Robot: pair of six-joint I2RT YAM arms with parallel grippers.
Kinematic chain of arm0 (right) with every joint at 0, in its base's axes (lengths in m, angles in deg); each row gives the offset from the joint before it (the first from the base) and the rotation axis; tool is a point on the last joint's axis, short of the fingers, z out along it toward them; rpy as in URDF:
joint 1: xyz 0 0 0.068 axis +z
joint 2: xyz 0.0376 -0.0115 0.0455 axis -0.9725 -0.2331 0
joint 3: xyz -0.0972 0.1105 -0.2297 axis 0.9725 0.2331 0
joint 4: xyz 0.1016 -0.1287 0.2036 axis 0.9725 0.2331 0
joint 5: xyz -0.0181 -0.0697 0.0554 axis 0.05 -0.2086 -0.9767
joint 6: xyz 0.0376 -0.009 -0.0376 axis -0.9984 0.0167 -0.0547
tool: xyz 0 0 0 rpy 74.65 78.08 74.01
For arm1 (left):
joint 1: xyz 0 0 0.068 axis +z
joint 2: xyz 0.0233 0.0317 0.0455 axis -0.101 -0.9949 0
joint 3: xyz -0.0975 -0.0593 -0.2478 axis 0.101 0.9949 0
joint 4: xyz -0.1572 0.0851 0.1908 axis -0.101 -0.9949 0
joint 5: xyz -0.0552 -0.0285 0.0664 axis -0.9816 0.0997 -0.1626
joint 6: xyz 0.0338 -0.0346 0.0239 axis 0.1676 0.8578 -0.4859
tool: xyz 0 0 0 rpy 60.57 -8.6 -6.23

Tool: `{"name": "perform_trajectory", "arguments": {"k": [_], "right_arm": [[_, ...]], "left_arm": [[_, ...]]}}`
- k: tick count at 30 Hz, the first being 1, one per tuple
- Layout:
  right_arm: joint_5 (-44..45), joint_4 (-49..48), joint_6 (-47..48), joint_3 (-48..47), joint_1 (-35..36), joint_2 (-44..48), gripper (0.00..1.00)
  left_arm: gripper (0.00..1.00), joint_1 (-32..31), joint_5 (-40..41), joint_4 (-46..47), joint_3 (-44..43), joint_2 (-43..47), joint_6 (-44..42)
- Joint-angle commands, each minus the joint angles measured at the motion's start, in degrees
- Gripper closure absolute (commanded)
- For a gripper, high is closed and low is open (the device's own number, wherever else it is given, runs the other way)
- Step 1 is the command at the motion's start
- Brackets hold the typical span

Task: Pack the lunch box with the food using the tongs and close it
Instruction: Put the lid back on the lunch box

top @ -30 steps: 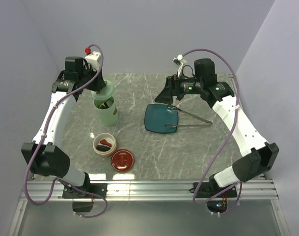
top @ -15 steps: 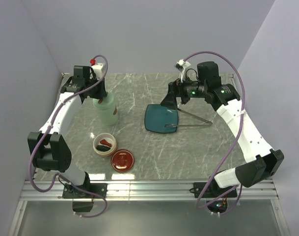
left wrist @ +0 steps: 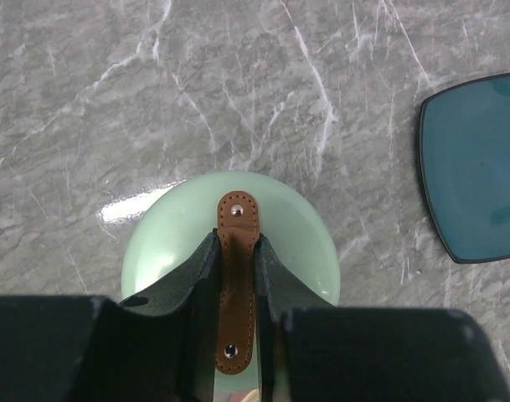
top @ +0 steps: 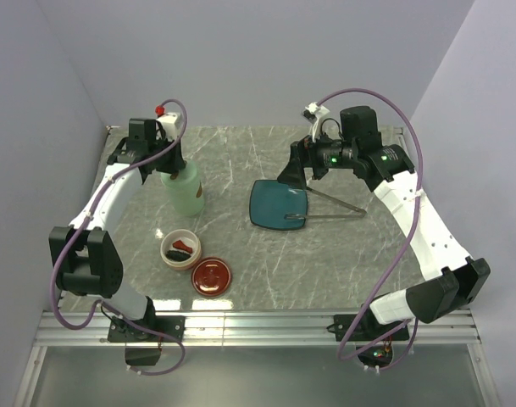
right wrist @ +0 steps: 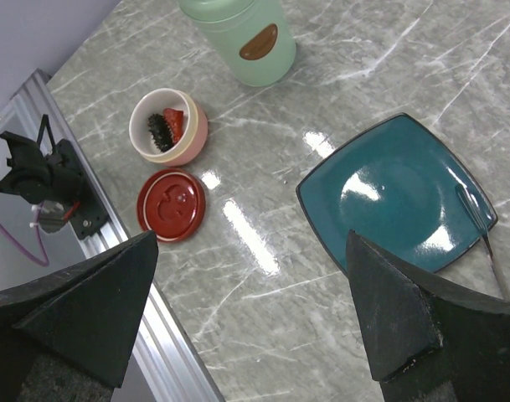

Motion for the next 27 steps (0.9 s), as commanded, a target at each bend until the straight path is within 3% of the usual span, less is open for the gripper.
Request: {"name": "perform_trajectory", "arguments": {"k": [1,11,21,27], "right_arm": [[0.1,0.5,0.8,-1.1,-0.3,0.9,0.0],[0.1,0.9,0.8,-1.4,-0.3,0.5,0.0],[-0.1,1.3,0.8,-1.5,-0.3,0.3,0.0],[-0.2,1.5,0.8,-1.6,-0.2,0.1,0.0]], "left_arm": [[1.0,0.0,-0.8,0.4,2.0,1.3,0.7],[0.99,0.0,-0.7,-0.3,3.0,4.3,0.8],[0.59,0.0,-0.6,-3.0,-0.9,4.6,0.4],[0.5,0.0,0.4,-6.9,-7.7,4.0,-1.1]]}}
